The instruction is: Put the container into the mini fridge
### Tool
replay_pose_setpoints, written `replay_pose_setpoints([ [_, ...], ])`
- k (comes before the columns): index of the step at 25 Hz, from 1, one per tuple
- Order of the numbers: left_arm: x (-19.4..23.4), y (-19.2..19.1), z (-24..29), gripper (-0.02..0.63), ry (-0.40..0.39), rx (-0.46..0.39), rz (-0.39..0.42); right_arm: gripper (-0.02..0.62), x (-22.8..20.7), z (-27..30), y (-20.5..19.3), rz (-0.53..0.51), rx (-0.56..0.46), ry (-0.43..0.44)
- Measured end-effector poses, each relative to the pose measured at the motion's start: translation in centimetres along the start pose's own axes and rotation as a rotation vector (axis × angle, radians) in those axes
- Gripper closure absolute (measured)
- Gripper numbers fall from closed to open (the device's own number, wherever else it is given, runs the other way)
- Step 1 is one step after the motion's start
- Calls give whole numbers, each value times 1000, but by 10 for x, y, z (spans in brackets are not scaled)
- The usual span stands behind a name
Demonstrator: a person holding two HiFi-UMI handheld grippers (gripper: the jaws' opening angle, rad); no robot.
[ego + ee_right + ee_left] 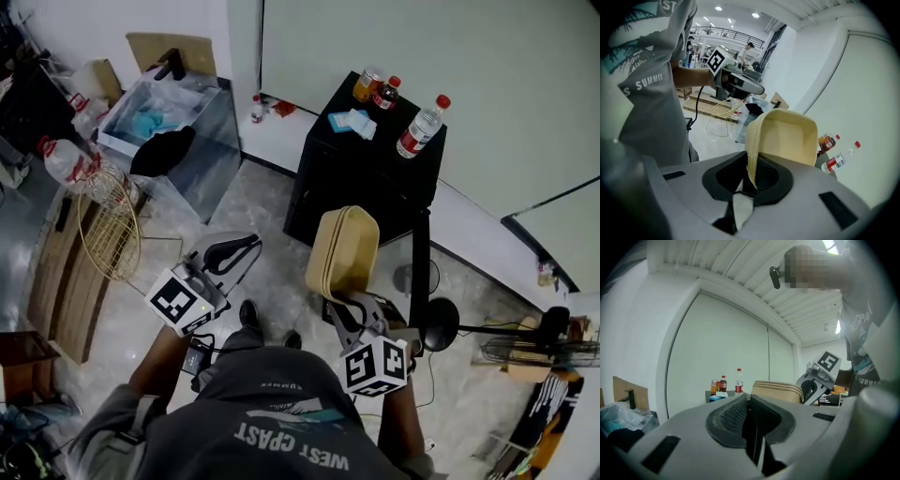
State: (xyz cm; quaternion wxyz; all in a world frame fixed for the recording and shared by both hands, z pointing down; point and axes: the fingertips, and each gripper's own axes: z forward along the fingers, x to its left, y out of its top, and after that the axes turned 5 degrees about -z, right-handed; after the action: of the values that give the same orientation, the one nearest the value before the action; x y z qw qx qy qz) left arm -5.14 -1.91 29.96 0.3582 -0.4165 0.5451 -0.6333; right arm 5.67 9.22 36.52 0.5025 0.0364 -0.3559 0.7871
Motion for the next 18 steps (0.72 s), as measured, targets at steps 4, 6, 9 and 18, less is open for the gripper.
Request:
replay_pose_setpoints([
  [4, 18, 0, 4, 566, -47, 2, -9, 538, -3, 15, 7, 37, 32, -14],
  [6, 28, 0, 4, 566, -72, 6, -8, 538, -5, 24, 12, 53, 44, -21],
  [9, 42, 1, 5, 566, -108, 7, -1, 538, -8, 35, 18, 70, 62, -35],
  [18, 70, -3, 3, 566, -175, 1, -34, 538, -16, 58, 28, 102, 126, -72],
])
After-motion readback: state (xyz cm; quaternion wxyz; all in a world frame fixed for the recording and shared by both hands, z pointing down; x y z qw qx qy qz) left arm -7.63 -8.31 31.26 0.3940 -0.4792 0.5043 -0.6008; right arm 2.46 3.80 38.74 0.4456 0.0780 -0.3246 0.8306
